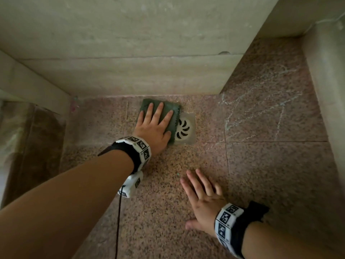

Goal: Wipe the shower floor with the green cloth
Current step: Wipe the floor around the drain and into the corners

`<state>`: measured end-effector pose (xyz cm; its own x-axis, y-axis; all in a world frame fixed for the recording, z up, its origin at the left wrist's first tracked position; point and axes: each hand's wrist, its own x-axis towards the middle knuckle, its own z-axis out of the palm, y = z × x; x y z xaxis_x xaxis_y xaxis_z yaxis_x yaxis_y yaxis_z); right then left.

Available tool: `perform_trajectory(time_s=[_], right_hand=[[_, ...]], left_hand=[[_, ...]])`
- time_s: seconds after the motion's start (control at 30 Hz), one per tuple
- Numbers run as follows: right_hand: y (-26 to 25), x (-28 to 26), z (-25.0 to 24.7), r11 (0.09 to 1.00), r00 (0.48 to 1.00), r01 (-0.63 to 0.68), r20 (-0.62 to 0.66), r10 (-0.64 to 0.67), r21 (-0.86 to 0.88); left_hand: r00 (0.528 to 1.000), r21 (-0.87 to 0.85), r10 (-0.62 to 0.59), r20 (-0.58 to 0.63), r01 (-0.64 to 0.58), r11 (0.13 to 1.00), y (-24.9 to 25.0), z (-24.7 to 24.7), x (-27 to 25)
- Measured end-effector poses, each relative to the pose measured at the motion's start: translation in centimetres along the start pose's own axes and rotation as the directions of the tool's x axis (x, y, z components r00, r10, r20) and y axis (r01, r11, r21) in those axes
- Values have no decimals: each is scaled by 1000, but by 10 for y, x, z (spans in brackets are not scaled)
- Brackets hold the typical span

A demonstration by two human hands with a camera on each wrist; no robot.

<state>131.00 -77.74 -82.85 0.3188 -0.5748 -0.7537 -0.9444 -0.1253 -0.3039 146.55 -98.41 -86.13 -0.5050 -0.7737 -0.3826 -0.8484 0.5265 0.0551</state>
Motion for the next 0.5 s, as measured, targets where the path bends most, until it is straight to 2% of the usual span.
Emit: perform_trajectory(time_s=[0.1, 0.2, 0.3, 0.4, 0.5], right_hand=[[-1, -2, -1, 999, 999, -19, 47, 17, 34], [-3, -3, -3, 1000, 998, -25, 55, 26, -11], [-3, -5, -4, 999, 998, -38, 46, 38, -1], [-5, -5, -5, 999, 998, -47, 45, 48, -24], [-5, -3, -2, 997, 999, -50, 15, 51, -51]], left_hand=[[1000, 39, 22, -6, -22, 999, -10, 9, -17], [1000, 22, 0, 7, 0, 1000, -24, 18, -46], [997, 29, 0, 79, -3, 1000, -28, 26, -81], [997, 24, 28, 69, -29, 999, -23, 38, -111], [998, 26, 11, 63, -13, 1000, -21, 43, -115]])
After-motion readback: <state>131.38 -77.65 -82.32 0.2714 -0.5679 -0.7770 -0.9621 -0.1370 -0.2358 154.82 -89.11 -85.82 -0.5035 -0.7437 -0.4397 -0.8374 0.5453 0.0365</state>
